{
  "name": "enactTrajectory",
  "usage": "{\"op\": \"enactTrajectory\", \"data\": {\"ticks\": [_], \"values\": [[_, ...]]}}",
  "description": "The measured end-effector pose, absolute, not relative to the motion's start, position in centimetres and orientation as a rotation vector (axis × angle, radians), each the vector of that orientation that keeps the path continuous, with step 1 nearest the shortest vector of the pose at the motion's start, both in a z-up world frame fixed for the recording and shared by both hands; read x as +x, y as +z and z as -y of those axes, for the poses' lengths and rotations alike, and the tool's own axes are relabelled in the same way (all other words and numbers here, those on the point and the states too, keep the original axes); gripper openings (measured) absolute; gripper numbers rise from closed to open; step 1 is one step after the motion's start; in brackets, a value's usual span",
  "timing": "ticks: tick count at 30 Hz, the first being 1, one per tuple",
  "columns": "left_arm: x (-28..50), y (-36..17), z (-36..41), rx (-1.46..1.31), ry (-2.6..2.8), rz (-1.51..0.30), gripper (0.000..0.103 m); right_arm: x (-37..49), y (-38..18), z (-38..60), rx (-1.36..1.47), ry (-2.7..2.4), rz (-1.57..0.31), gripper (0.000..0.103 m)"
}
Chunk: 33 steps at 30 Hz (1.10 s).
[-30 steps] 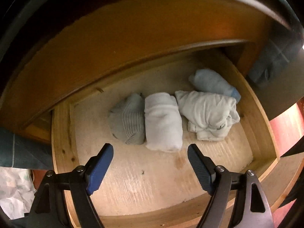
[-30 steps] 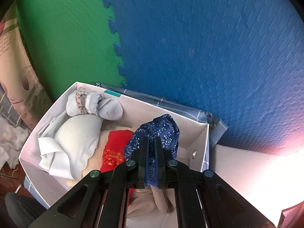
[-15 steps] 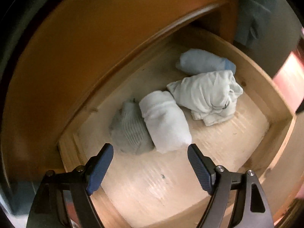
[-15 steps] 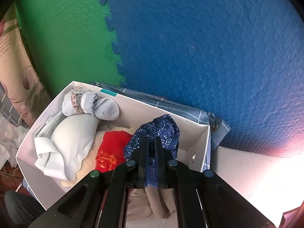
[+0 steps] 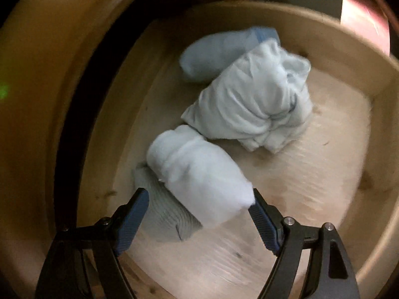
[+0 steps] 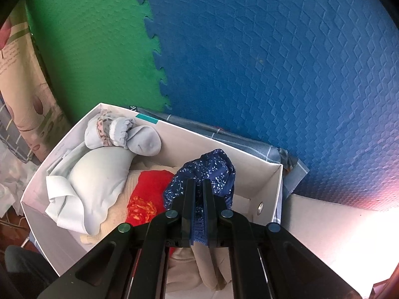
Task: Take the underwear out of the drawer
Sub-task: 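Drop the navy underwear into the box while the left gripper grasps a white rolled item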
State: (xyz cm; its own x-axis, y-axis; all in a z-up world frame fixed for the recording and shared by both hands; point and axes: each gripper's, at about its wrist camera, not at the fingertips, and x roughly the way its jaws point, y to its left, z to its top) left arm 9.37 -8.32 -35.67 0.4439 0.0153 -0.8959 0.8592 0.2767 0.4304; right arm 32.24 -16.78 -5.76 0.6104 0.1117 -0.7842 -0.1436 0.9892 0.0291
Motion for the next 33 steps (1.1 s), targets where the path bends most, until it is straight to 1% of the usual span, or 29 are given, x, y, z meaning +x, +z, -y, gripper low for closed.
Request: {"op": "enactTrajectory", "data": {"ticks": [1,3,5,8,10,12,18,24,29,31,32,33], "values": [[9.2,-36.4,8.5,1.192,-0.703,-0.95,0.082,32.2,-5.8,16.7,-0.039,0.148,-0.903,0.005],[9.1,-36.5,8.7,1.181,-0.712,-0.926,0.082,32.3,-5.9,16.8,-0.046,0.146,-0.904,0.005],[9.8,-36.4,8.7,1.127,-0.722,-0.972,0.063,32.4,-6.0,16.8,-0.047,0.143,-0.908,0.005],[9.7,-36.3,8.5,1.141,-0.728,-0.951,0.052,32.5,-6.2,16.7,-0.055,0.14,-0.911,0.005],[9.1,-36.0,8.1,1.156,-0.744,-0.927,0.046,32.6,-6.4,16.8,-0.05,0.135,-0.917,0.005],[8.2,-35.5,7.8,1.166,-0.753,-0.908,0.044,32.7,-6.5,17.0,-0.049,0.13,-0.92,0.005],[5.4,-33.5,5.4,1.175,-0.763,-0.878,0.044,33.1,-6.8,17.3,-0.053,0.112,-0.933,0.005],[4.8,-32.1,2.1,1.124,-0.742,-0.88,0.044,33.4,-6.9,17.1,-0.064,0.091,-0.948,0.005],[3.8,-30.5,1.0,1.067,-0.715,-0.862,0.044,33.8,-7.1,16.7,-0.072,0.062,-0.959,0.007],[3.6,-29.9,0.9,1.054,-0.711,-0.847,0.044,33.9,-7.3,16.7,-0.061,0.049,-0.972,0.012],[2.7,-29.7,0.8,1.041,-0.712,-0.848,0.044,33.7,-7.1,16.9,-0.048,0.041,-0.965,0.023],[1.9,-29.6,0.2,1.032,-0.711,-0.848,0.044,33.6,-6.9,16.9,-0.042,0.03,-0.955,0.039]]}}
